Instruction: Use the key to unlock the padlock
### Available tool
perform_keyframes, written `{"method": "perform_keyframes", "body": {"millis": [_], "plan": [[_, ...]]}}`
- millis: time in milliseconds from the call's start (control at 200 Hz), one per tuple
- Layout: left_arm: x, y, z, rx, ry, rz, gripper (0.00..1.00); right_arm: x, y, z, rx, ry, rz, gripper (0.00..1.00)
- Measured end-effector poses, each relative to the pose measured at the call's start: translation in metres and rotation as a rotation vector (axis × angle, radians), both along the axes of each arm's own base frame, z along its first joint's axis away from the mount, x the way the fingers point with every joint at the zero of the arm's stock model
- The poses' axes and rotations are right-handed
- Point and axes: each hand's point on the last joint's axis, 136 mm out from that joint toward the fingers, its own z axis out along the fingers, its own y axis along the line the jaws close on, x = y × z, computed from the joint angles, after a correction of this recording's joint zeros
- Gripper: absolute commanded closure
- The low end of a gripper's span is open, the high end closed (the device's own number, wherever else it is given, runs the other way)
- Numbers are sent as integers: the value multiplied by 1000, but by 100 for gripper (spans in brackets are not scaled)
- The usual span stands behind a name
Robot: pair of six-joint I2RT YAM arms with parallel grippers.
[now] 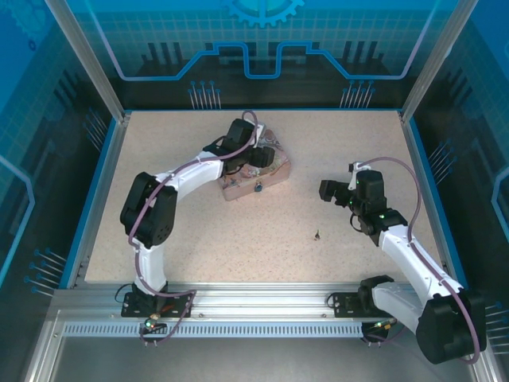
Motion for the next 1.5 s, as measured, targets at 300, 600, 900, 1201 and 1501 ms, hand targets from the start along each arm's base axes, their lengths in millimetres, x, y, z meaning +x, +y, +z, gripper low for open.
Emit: {"method": "perform_keyframes", "body": {"millis": [300, 600, 900, 1201, 1501], "plan": [[3, 5, -31, 80, 44, 27, 38, 0, 1, 3, 1, -9, 1, 0], [-8, 6, -35, 94, 5, 51, 42, -5, -3, 8, -3, -21, -13, 0], [-56, 0, -35, 50, 33, 59, 46, -10, -4, 1, -11, 17, -24, 0], [-92, -6, -34, -8, 63, 87, 47, -27, 0, -14, -11, 102, -12, 0], [-100, -7, -27, -38, 95, 95, 34, -54, 23, -32, 73, 237, 35, 22]]}}
